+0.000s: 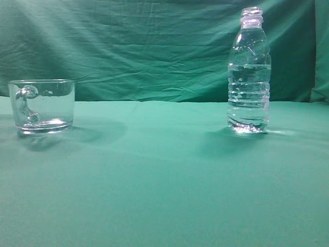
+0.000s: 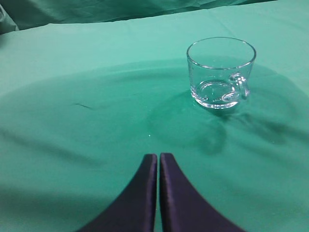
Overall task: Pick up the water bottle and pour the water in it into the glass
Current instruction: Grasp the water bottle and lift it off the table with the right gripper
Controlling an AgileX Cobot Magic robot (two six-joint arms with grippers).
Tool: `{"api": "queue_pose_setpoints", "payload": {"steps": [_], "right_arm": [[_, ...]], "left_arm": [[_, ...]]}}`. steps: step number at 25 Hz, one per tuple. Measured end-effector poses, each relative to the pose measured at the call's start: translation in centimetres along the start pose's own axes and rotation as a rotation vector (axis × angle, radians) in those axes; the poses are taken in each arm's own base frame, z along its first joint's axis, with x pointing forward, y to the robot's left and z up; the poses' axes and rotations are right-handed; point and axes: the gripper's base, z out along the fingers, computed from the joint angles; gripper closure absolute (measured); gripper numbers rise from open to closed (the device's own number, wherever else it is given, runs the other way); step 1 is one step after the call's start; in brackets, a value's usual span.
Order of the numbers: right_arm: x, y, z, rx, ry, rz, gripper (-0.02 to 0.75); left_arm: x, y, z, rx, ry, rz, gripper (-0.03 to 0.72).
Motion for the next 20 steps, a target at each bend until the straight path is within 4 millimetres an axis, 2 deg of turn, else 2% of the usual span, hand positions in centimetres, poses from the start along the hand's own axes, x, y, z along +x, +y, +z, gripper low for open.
{"api": "queue_pose_setpoints", "payload": {"steps": [4, 5, 7, 12, 15, 16, 20], "right_arm": [[0.6, 1.1, 2.6, -0.039, 0.033, -0.007, 0.157], [0.6, 1.1, 2.6, -0.039, 0.033, -0.007, 0.157], [0.9, 1.3, 3.6, -0.042, 0.056, 0.047, 0.087], [2.5, 1.8, 6.3, -0.031, 0.148, 0.086, 0.095], [3.2, 1.9, 7.2, -0.027, 0.173, 0.081, 0.095], [3.3, 1.9, 7.3, -0.024, 0.17, 0.082, 0.136], [3.4, 1.8, 7.8, -0.017, 0.144, 0.085, 0.136]], "left_arm": [[0.0, 0.0, 0.0, 0.0, 0.0, 0.0, 0.688], [0.0, 0.0, 0.0, 0.0, 0.0, 0.0, 0.688], [0.0, 0.0, 0.0, 0.0, 0.0, 0.0, 0.688], [0.0, 0.0, 0.0, 0.0, 0.0, 0.0, 0.688], [0.0, 0.0, 0.0, 0.0, 0.0, 0.0, 0.688], [0.0, 0.0, 0.0, 0.0, 0.0, 0.0, 0.688], [0.0, 0.0, 0.0, 0.0, 0.0, 0.0, 0.688]]}}
